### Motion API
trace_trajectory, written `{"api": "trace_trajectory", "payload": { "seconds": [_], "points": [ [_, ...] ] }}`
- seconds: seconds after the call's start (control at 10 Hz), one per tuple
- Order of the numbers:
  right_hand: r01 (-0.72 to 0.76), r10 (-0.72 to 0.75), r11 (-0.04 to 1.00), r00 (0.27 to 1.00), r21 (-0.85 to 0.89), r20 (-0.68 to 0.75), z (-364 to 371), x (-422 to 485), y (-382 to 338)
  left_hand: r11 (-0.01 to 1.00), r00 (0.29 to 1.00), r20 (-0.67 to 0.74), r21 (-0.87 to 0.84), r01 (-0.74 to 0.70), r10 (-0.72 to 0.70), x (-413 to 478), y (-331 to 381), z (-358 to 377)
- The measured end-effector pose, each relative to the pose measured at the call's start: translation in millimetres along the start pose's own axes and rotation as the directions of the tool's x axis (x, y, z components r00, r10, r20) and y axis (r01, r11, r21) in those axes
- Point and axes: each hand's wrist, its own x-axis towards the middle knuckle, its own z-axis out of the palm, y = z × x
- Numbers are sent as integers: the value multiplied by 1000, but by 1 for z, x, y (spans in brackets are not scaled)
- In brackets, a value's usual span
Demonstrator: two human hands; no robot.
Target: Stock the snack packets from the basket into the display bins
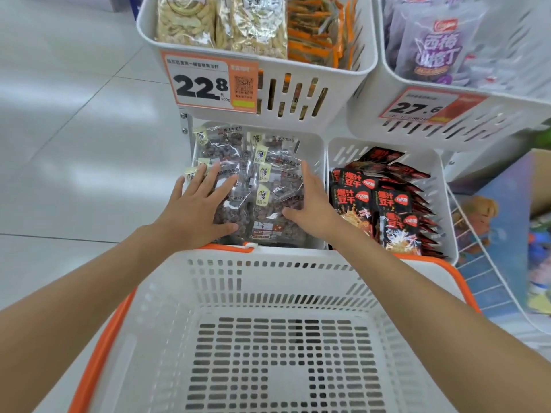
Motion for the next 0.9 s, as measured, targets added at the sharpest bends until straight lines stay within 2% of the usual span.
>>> {"api": "trace_trajectory", "payload": {
  "seconds": [0.1,0.2,0.3,0.5,0.6,0.8,0.9],
  "points": [
    [-26,26,1000,997,-10,75,5,-5,8,1000,999,37,3,5,-5,1,1,0],
    [-20,20,1000,1000,9,-5,7,-6,6,1000,998,62,-6,7,-7,2,3,1],
    [-22,21,999,1000,32,16,8,-6,1,999,999,40,-41,0,2,1,3,0],
    [-26,32,991,999,128,-44,11,-13,3,997,992,-129,-74,-20,10,-5,6,-3],
    [-9,20,993,996,116,-90,12,-22,1,997,981,-193,-82,-15,-1,-9,15,-7],
    [-41,46,999,988,35,-147,-2,-51,-18,987,987,-161,-150,-52,28,-34,22,-40],
    [20,-25,999,971,-26,-238,-14,-75,-31,989,989,-123,-108,-98,85,-55,21,-79]
  ]
}}
